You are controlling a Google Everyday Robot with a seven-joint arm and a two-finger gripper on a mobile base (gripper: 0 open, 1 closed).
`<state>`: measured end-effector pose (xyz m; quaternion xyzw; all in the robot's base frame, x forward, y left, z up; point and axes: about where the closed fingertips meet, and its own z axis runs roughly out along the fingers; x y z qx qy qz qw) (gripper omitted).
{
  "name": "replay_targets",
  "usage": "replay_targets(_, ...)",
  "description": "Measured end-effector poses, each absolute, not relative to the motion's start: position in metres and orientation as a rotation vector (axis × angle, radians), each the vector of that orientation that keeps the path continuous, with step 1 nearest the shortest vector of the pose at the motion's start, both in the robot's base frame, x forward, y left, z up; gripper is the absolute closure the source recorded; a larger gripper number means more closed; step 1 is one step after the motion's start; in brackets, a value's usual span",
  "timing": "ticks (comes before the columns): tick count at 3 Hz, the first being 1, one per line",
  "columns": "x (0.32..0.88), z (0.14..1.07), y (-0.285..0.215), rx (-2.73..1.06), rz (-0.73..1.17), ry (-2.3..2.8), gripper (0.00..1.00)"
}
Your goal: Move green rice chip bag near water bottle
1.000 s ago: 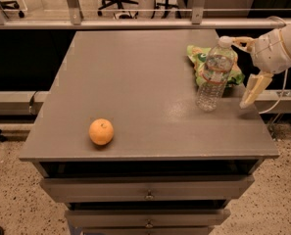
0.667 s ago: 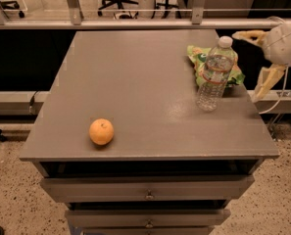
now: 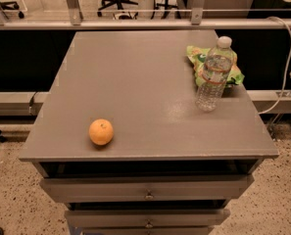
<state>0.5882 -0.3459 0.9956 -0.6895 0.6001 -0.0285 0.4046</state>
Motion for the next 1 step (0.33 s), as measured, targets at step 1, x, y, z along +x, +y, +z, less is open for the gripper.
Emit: replay_targets(1, 0.5828, 1.0059, -0.351, -1.718, -0.085, 1.514, 0.0)
